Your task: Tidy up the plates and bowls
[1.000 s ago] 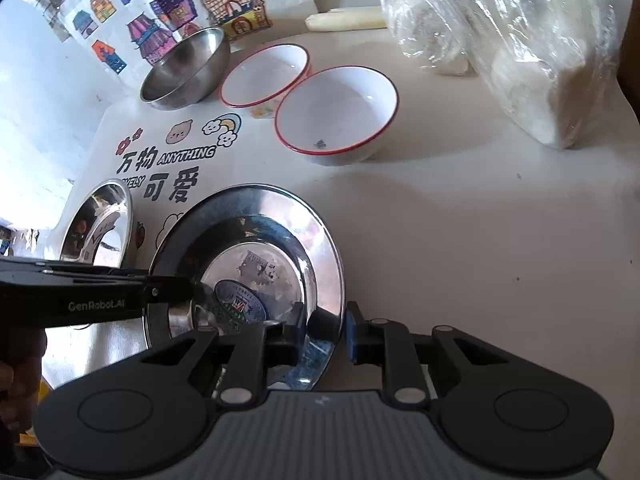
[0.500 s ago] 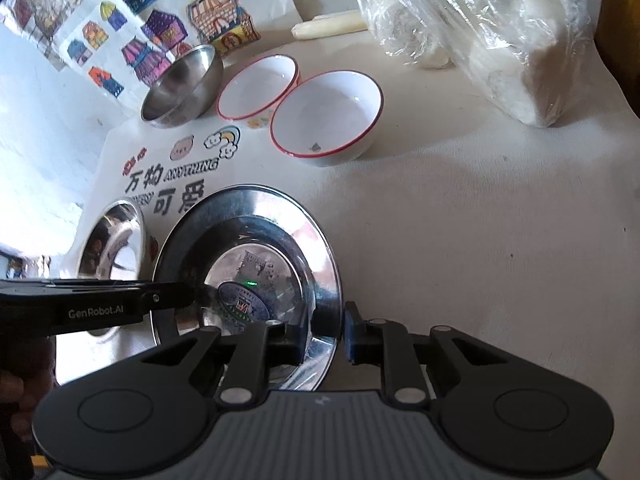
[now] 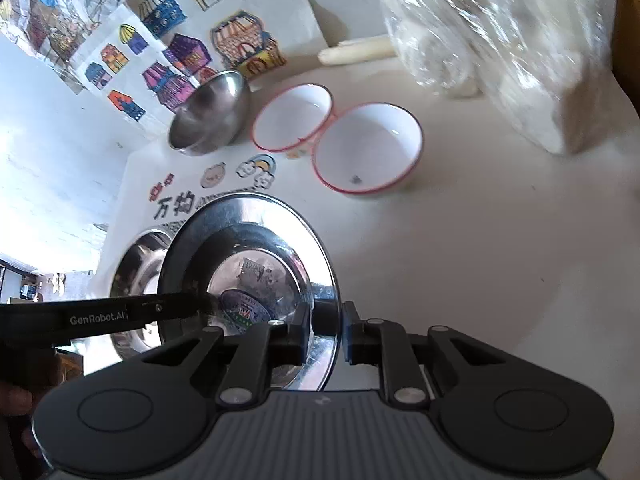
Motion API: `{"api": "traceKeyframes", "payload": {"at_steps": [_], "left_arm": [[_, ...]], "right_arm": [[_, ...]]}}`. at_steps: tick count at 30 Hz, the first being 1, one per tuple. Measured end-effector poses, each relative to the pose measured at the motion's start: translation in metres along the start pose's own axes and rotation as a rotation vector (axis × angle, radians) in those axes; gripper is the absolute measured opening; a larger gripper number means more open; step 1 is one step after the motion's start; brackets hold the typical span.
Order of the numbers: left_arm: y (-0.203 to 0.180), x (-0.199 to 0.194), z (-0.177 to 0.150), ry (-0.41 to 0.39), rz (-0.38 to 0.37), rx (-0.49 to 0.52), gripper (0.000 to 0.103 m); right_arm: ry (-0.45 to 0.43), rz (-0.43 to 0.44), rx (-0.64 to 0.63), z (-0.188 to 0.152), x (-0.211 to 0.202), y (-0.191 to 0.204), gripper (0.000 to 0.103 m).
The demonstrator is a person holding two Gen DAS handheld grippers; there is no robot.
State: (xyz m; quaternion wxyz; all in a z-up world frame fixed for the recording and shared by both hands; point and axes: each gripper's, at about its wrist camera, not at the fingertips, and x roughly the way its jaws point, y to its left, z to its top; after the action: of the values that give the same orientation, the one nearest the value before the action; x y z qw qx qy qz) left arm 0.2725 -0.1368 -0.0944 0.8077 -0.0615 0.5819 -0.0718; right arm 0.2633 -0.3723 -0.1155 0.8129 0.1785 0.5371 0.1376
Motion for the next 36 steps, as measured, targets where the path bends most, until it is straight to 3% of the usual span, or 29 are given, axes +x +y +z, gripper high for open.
{"api": "traceKeyframes", "payload": {"at_steps": [8,15,28,36], "left_arm": [[0.024,-0.015,0.009,-0.019,0.031,-0.044,0.023],[0.060,-0.030,0.010,-0.049,0.062,-0.150,0.023],[0.142,-0.049,0.003,-0.065,0.164,-0.359,0.023],[0.166,-0.043,-0.003,-0.043,0.178,-0.423,0.024]], "right_arm": [[0.003,0.030,-0.040,0.016,0.003,0.023,0.018],[0.053,0.053,-0.129,0.032,0.016,0.057,0.018],[0.151,0.142,-0.316,0.052,0.070,0.146,0.018],[0.203,0.152,-0.366,0.052,0.094,0.173,0.018]]}}
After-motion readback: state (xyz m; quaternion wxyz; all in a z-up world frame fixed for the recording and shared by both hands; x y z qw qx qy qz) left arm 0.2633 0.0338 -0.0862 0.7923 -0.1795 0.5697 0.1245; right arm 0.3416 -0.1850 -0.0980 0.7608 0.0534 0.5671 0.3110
